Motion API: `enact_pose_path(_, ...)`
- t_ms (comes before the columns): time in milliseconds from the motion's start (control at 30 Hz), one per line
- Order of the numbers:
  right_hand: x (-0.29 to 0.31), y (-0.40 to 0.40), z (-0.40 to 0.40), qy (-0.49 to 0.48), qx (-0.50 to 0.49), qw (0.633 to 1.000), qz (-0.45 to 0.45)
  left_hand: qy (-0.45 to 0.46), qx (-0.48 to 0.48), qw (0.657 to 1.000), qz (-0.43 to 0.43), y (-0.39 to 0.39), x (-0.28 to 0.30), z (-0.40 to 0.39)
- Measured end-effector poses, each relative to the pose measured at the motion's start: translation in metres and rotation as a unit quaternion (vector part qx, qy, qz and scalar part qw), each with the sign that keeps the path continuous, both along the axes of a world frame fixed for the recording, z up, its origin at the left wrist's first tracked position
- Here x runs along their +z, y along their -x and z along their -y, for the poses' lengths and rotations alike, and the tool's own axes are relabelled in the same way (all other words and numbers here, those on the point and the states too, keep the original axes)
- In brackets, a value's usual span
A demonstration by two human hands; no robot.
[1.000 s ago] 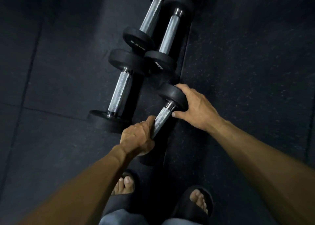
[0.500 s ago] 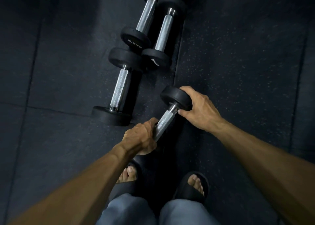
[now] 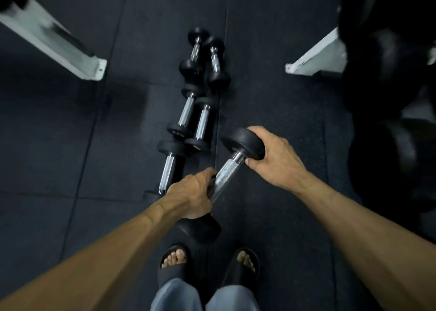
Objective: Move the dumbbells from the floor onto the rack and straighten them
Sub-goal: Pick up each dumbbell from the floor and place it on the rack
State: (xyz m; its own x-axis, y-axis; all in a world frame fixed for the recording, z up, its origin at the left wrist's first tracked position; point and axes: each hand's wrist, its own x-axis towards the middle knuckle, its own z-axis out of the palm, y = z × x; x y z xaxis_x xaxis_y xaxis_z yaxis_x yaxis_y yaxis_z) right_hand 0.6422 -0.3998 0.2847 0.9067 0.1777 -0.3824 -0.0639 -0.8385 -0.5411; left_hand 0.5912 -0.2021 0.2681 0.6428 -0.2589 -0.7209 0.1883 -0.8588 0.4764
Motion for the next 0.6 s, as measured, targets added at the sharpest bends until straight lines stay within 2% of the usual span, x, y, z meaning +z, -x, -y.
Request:
enact_pose_path(367, 0.272, -0.005, 0.055, 0.006, -0.073, 0.991, 0.112, 0.018, -0.073, 0.989, 0.126, -0.049, 0.253, 0.042)
enact_pose_path(600, 0.383, 0.033, 0.135, 0.031, -0.126, 0.978, 0.165, 0.042, -0.145, 0.971, 0.187, -0.046, 0.361, 0.121)
